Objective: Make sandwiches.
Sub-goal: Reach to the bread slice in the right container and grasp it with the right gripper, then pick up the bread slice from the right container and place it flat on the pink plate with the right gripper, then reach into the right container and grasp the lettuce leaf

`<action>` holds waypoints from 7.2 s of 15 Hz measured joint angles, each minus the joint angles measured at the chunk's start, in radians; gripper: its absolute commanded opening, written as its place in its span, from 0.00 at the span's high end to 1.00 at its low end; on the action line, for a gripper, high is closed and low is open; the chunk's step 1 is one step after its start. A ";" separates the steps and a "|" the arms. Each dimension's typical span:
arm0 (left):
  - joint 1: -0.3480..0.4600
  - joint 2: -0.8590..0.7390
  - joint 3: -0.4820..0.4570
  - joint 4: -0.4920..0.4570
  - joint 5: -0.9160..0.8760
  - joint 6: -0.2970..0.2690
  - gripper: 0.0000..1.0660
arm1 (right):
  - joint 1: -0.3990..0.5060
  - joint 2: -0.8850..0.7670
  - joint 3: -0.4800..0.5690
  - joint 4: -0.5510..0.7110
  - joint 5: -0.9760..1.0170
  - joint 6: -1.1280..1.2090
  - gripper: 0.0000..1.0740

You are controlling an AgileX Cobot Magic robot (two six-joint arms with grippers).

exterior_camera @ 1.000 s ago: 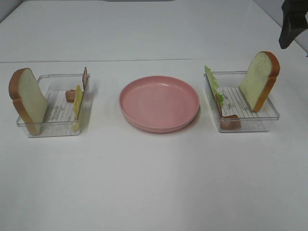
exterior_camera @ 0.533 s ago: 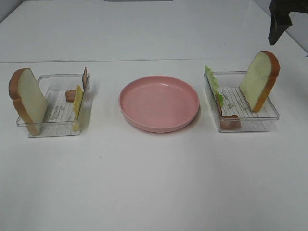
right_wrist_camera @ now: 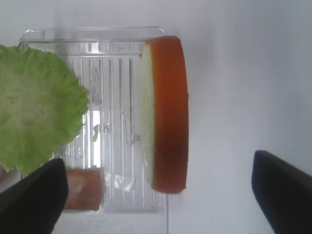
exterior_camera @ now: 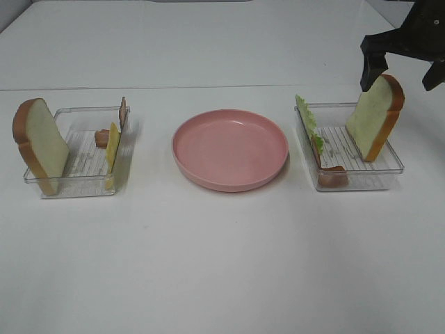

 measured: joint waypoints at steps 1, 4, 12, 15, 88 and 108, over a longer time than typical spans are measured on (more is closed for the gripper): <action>0.000 0.000 0.000 0.000 -0.001 0.000 0.05 | 0.000 0.017 0.000 0.000 -0.012 -0.001 0.08; 0.000 0.000 0.000 0.000 -0.001 0.000 0.05 | 0.000 0.055 0.000 0.008 -0.036 -0.017 0.08; 0.000 0.000 0.000 0.000 -0.003 0.000 0.05 | 0.000 0.130 0.000 0.026 -0.063 -0.034 0.17; 0.000 0.000 0.000 0.000 -0.003 0.000 0.05 | 0.000 0.132 0.000 0.026 -0.064 -0.052 0.42; 0.000 0.000 0.000 0.001 -0.003 0.000 0.05 | 0.475 -0.091 -0.056 -0.239 -0.040 0.054 0.14; 0.000 0.000 0.000 0.001 -0.003 0.000 0.05 | 0.333 0.157 -0.056 -0.178 -0.115 0.106 0.15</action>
